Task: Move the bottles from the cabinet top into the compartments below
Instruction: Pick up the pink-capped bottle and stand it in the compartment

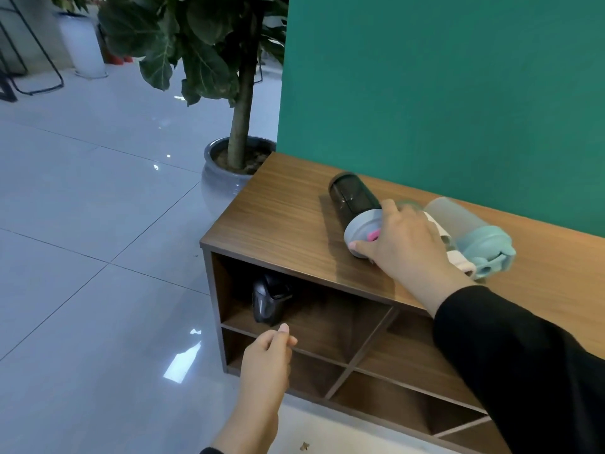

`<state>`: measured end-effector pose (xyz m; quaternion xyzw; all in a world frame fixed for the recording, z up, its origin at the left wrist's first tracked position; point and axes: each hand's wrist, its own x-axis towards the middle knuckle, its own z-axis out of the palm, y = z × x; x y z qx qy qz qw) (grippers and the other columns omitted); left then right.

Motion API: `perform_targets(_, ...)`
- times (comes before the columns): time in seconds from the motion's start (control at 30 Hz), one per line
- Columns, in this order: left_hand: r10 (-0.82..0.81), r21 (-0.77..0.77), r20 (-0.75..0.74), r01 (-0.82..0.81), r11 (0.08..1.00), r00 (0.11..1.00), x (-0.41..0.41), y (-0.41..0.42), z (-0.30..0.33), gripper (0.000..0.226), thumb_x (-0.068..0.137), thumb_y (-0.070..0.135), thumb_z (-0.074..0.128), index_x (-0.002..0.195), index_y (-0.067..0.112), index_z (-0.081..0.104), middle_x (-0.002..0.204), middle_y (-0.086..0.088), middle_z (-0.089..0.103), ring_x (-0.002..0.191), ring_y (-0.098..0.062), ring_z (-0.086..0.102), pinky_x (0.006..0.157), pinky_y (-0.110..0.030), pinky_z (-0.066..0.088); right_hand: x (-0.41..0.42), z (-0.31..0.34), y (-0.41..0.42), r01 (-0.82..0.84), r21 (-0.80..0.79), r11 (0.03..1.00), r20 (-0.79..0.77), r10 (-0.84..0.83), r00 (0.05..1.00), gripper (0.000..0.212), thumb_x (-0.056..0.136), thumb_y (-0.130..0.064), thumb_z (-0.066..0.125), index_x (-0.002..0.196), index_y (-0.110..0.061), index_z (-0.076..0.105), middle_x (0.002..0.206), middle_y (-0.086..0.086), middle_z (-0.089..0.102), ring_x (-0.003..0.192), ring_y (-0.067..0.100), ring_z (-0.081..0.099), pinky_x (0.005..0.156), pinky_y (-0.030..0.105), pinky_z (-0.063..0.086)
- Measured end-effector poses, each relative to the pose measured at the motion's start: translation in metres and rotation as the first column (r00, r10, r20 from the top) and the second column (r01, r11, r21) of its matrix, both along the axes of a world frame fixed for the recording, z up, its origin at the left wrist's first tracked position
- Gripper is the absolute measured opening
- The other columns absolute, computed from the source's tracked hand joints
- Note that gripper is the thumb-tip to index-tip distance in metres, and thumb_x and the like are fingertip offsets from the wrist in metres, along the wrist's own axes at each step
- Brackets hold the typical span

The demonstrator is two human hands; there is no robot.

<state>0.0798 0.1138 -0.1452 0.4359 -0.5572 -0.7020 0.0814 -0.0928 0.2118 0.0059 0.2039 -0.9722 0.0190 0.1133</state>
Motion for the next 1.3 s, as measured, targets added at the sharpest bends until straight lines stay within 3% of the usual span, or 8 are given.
perform_targets(0.43,-0.025,-0.065,-0.043,0.022,0.998,0.999,0.003,0.003,0.01,0.036,0.102,0.033,0.05,0.083,0.009,0.069,0.059,-0.004,0.053,0.059,-0.018,0.05,0.058,-0.029,0.044,0.004,-0.014,0.003,-0.082,-0.248,0.965,-0.01,0.082,0.997,0.08,0.08,-0.052,0.074,0.146,-0.023,0.039,0.13,0.009,0.049,0.112,0.032,0.059,0.085,0.036,0.05)
perform_targets(0.73,-0.041,0.019,-0.127,0.044,0.999,0.991,0.004,0.004,0.019,0.053,0.099,0.05,0.044,0.084,0.005,0.068,0.065,-0.011,0.063,0.052,-0.019,0.054,0.048,-0.026,0.043,0.079,0.026,0.051,-0.316,-0.724,0.613,-0.096,0.363,0.927,0.077,0.073,-0.041,0.082,0.142,-0.03,0.048,0.118,-0.008,0.044,0.109,-0.005,0.048,0.093,0.017,0.048)
perform_targets(0.83,-0.009,0.18,-0.261,0.058,0.982,0.965,0.008,0.001,0.028,0.082,0.077,0.075,0.034,0.096,0.002,0.067,0.068,-0.015,0.07,0.047,-0.026,0.057,0.043,-0.026,0.041,0.13,0.032,0.087,-0.417,-0.651,0.634,-0.09,0.481,0.872,0.079,0.064,-0.047,0.079,0.136,-0.029,0.053,0.12,-0.003,0.055,0.115,-0.008,0.051,0.094,0.004,0.039)
perform_targets(0.97,-0.141,0.312,-0.338,0.252,0.916,0.931,0.017,0.002,0.045,0.093,0.074,0.08,0.026,0.114,0.009,0.07,0.098,-0.028,0.076,0.081,-0.043,0.072,0.053,-0.037,0.057,0.151,-0.016,0.122,0.123,-0.808,0.577,0.429,0.431,0.794,0.088,0.033,-0.089,0.071,0.098,-0.031,0.081,0.1,-0.011,0.076,0.109,-0.001,0.066,0.089,0.016,0.047)
perform_targets(1.07,-0.232,0.459,-0.222,0.312,0.832,0.947,0.016,0.012,0.05,0.081,0.073,0.074,0.044,0.117,0.012,0.071,0.102,-0.018,0.08,0.087,-0.031,0.079,0.057,-0.038,0.062,0.168,-0.043,0.125,0.234,-0.688,0.687,0.593,0.345,0.728,0.055,0.048,-0.093,0.059,0.091,-0.062,0.073,0.11,-0.018,0.069,0.125,0.007,0.057,0.09,0.005,0.043)
perform_targets(1.13,-0.221,0.527,-0.154,0.269,0.806,0.963,0.012,0.015,0.043,0.069,0.08,0.066,0.057,0.12,0.011,0.071,0.105,-0.018,0.079,0.089,-0.032,0.079,0.061,-0.04,0.063,0.165,-0.056,0.126,0.265,-0.689,0.674,0.598,0.323,0.733,0.056,0.06,-0.081,0.062,0.114,-0.064,0.064,0.116,-0.034,0.062,0.12,-0.007,0.052,0.092,0.004,0.04)
perform_targets(1.2,-0.168,0.593,-0.083,0.184,0.784,0.982,0.008,0.015,0.035,0.066,0.081,0.061,0.066,0.122,0.01,0.071,0.11,-0.02,0.078,0.095,-0.035,0.077,0.073,-0.045,0.063,0.152,-0.072,0.124,0.536,-0.697,0.477,0.715,0.403,0.571,0.057,0.075,-0.049,0.068,0.129,-0.031,0.066,0.097,-0.022,0.073,0.106,0.004,0.058,0.084,0.017,0.051)
perform_targets(1.3,-0.102,0.669,-0.008,0.081,0.739,0.995,0.004,0.013,0.019,0.069,0.078,0.061,0.07,0.126,0.011,0.07,0.115,-0.021,0.076,0.099,-0.037,0.075,0.079,-0.047,0.061,0.165,-0.088,0.108,0.642,-0.698,0.317,0.688,0.546,0.478,0.038,0.073,-0.03,0.075,0.108,-0.025,0.064,0.111,-0.008,0.066,0.112,0.016,0.058,0.087,0.032,0.055)
